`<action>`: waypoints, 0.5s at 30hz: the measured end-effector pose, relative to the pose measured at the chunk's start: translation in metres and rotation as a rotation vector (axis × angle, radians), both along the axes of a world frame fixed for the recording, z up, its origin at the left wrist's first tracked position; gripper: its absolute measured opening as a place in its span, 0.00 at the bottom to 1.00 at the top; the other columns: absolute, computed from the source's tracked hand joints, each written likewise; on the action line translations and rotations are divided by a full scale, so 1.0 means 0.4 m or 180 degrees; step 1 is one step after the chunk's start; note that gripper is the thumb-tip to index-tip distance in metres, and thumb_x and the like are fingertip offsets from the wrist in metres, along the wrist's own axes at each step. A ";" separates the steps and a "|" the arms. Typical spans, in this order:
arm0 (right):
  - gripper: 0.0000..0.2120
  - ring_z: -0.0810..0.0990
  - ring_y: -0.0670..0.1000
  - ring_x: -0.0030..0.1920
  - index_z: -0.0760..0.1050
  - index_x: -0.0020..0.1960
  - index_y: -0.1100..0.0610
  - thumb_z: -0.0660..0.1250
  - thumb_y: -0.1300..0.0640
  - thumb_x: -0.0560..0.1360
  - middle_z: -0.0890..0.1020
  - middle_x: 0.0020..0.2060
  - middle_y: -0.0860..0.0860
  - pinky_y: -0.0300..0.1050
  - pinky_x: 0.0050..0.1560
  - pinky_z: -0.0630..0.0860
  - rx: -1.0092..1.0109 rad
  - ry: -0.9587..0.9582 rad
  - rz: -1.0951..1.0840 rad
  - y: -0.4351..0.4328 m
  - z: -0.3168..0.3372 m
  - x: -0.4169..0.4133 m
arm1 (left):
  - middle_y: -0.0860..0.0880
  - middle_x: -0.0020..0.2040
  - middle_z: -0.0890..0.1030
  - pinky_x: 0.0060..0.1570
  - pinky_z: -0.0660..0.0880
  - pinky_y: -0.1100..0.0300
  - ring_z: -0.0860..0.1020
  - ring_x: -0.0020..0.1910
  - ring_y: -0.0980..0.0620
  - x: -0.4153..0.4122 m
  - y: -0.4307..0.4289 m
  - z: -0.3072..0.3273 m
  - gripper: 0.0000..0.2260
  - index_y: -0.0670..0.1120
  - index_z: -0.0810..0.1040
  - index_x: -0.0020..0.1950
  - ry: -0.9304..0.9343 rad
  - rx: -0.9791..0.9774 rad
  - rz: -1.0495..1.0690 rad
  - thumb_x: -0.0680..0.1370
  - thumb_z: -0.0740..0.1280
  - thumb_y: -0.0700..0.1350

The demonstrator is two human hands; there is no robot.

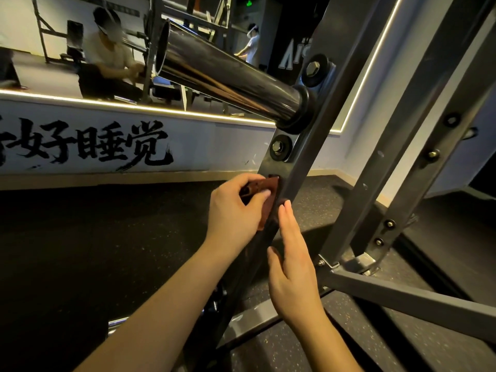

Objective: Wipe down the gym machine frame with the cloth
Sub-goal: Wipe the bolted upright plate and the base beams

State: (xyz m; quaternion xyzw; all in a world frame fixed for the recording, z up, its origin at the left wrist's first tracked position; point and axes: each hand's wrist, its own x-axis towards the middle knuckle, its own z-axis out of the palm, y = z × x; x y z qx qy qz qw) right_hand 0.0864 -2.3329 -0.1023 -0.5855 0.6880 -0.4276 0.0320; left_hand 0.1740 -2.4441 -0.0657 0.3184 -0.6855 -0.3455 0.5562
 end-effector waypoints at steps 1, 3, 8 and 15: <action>0.39 0.44 0.29 0.77 0.45 0.81 0.38 0.62 0.64 0.82 0.45 0.79 0.29 0.34 0.76 0.46 0.0036 0.0035 -0.0007 0.002 0.001 -0.002 | 0.63 0.50 0.79 0.52 0.76 0.69 0.76 0.50 0.67 -0.006 -0.017 0.009 0.10 0.52 0.81 0.61 0.0089 0.0121 0.0109 0.80 0.71 0.46; 0.39 0.44 0.29 0.77 0.44 0.81 0.38 0.62 0.62 0.82 0.45 0.79 0.30 0.35 0.76 0.46 0.0112 0.0153 -0.0005 0.006 0.007 -0.006 | 0.60 0.52 0.79 0.46 0.74 0.69 0.76 0.48 0.66 -0.015 -0.059 -0.008 0.09 0.53 0.80 0.60 0.0296 0.0599 0.0233 0.80 0.70 0.46; 0.40 0.43 0.30 0.77 0.41 0.81 0.38 0.64 0.59 0.82 0.45 0.80 0.32 0.35 0.76 0.45 0.0068 0.0395 -0.0036 0.011 0.060 -0.013 | 0.52 0.56 0.81 0.50 0.82 0.49 0.80 0.51 0.52 0.000 -0.088 -0.121 0.08 0.54 0.80 0.57 0.0276 0.2187 0.0286 0.80 0.69 0.42; 0.39 0.44 0.35 0.79 0.44 0.83 0.45 0.64 0.61 0.82 0.45 0.82 0.37 0.37 0.78 0.47 -0.0199 0.0327 -0.0086 -0.023 0.072 -0.004 | 0.61 0.47 0.81 0.47 0.74 0.77 0.77 0.49 0.72 -0.042 -0.005 0.038 0.07 0.58 0.78 0.53 0.0496 0.0296 0.0147 0.80 0.71 0.46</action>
